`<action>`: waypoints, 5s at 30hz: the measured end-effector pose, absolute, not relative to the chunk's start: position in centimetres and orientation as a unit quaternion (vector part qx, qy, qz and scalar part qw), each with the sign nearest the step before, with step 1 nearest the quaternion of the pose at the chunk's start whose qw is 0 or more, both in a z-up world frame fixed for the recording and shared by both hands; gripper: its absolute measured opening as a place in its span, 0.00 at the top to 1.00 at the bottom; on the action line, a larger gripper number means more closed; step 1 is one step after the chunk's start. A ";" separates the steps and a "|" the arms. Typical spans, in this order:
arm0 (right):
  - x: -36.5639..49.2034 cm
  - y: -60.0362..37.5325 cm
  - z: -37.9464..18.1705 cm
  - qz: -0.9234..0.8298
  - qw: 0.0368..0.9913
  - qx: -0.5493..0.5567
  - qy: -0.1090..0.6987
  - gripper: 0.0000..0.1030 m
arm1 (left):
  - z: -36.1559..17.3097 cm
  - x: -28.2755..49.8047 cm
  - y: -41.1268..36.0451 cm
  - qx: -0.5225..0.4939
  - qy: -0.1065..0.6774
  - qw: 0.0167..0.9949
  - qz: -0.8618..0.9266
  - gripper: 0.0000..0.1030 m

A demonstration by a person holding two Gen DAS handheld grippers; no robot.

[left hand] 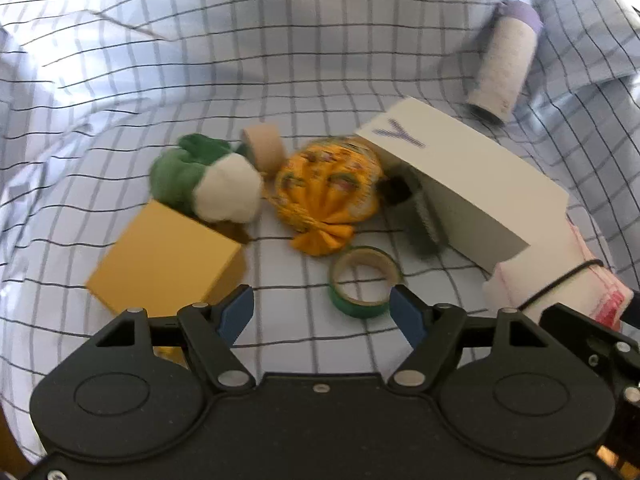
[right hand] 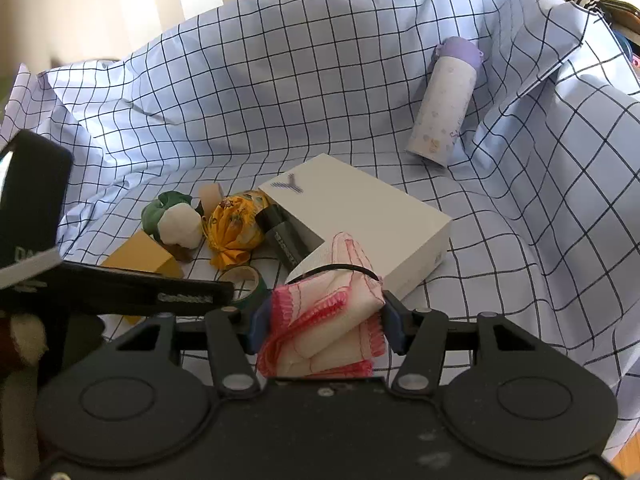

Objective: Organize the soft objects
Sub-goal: 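Grasp the green tape roll with the left gripper while the right gripper holds the cloth, then carry the cloth and green tape over the basket and open both grippers, then withdraw both grippers from the basket back over the remaining objects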

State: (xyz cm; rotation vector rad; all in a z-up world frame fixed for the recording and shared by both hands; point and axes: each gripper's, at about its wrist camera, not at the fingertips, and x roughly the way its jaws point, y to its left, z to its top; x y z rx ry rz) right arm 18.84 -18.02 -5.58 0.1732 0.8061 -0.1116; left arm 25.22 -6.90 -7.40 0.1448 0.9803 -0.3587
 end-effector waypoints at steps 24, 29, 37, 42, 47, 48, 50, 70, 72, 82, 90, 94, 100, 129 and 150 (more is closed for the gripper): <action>18.4 -18.3 -5.4 -0.062 0.909 0.102 0.400 0.46 | -8.7 25.7 -7.7 0.057 0.475 0.859 -0.179 0.55; 17.7 -18.2 -4.8 -0.057 0.911 0.108 0.394 0.46 | -6.0 24.2 -5.9 0.035 0.459 0.871 -0.169 0.55; 15.4 -17.9 -3.4 -0.034 0.912 0.122 0.389 0.45 | -3.0 20.7 -2.6 0.005 0.444 0.882 -0.156 0.55; 13.7 -17.2 -2.9 -0.010 0.910 0.134 0.393 0.45 | -2.5 18.0 -1.4 0.005 0.448 0.881 -0.154 0.55; 12.3 -17.0 -2.8 0.022 0.904 0.148 0.401 0.45 | -2.2 15.4 -0.4 -0.006 0.452 0.879 -0.149 0.56; 12.2 -16.9 -2.8 0.031 0.902 0.150 0.404 0.45 | -2.1 15.0 -0.2 -0.009 0.451 0.880 -0.147 0.56; 11.6 -16.7 -2.7 0.046 0.901 0.151 0.405 0.45 | -1.9 14.2 0.2 -0.016 0.449 0.882 -0.142 0.56; 10.7 -18.6 -3.3 0.014 0.898 0.162 0.409 0.45 | -1.3 12.4 -1.1 -0.004 0.444 0.885 -0.143 0.56; 10.9 -18.5 -3.4 0.012 0.897 0.158 0.412 0.45 | -1.5 12.4 -1.2 -0.003 0.447 0.883 -0.140 0.56; 11.7 -17.6 -3.7 -0.010 0.904 0.120 0.410 0.45 | -2.5 12.2 -0.6 -0.002 0.457 0.882 -0.114 0.55; 11.9 -17.7 -3.9 -0.027 0.910 0.099 0.402 0.32 | -2.8 12.3 0.2 0.006 0.440 0.893 -0.090 0.37; 11.9 -17.6 -3.9 -0.034 0.914 0.083 0.396 0.23 | -3.3 12.5 0.7 0.003 0.441 0.894 -0.080 0.32; 11.7 -17.6 -3.8 -0.077 0.929 0.054 0.357 0.05 | -3.8 12.6 1.9 -0.013 0.432 0.900 -0.051 0.18; 15.4 -20.4 -6.3 -0.284 0.910 -0.033 0.299 0.01 | -6.6 15.9 4.0 -0.006 0.419 0.908 0.030 0.13; 15.1 -22.0 -7.1 -0.295 0.904 0.037 0.306 0.01 | -7.3 15.6 4.6 -0.020 0.369 0.925 0.085 0.14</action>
